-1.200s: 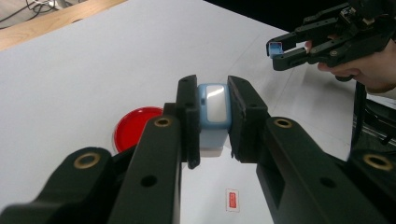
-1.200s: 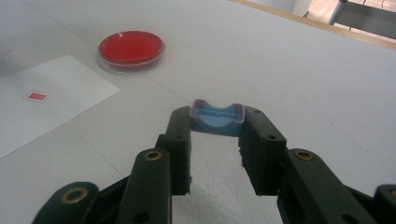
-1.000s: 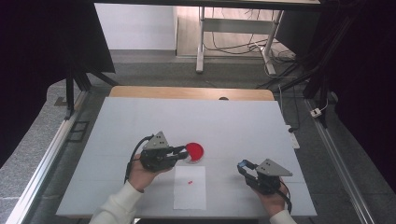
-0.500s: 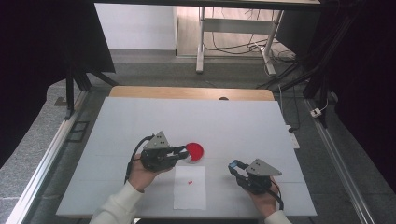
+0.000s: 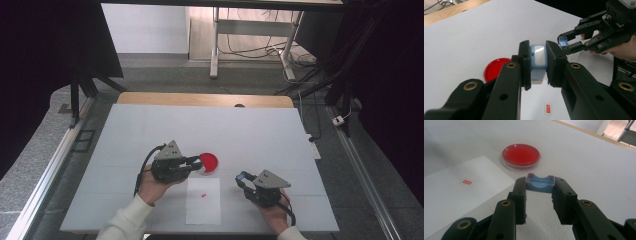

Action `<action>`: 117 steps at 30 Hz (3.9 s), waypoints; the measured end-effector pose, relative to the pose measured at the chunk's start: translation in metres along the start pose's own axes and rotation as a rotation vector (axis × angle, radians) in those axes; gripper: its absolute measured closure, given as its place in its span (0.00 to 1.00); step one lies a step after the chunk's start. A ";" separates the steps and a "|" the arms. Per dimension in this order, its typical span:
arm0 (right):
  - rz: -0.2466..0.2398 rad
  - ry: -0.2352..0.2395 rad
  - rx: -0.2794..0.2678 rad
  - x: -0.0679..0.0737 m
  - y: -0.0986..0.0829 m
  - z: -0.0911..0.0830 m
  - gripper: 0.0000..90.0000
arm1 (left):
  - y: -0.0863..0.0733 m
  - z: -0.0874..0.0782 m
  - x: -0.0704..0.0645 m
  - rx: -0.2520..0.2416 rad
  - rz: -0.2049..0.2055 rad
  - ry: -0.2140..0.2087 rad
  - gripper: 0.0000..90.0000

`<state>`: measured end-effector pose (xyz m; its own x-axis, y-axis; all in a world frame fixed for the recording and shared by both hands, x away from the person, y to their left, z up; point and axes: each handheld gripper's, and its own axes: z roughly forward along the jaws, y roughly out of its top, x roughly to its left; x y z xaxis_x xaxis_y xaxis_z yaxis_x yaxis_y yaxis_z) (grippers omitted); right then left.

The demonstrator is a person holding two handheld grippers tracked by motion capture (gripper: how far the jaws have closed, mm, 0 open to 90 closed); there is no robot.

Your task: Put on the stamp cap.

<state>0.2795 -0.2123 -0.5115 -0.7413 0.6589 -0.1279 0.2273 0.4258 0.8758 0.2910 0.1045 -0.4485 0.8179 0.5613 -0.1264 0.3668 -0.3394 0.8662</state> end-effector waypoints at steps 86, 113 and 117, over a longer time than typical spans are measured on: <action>-0.057 0.059 -0.043 0.056 0.026 0.049 0.72 | -0.005 0.021 -0.010 -0.022 -0.056 -0.020 0.83; -0.075 0.018 -0.060 0.059 0.027 0.049 0.72 | -0.007 0.026 -0.013 -0.032 -0.069 -0.022 0.83; -0.078 0.018 -0.059 0.059 0.027 0.049 0.72 | -0.007 0.027 -0.014 -0.029 -0.067 -0.027 0.83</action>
<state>0.2723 -0.1314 -0.5182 -0.7665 0.6138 -0.1890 0.1311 0.4376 0.8896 0.2890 0.0792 -0.4662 0.8037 0.5614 -0.1973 0.4085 -0.2793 0.8690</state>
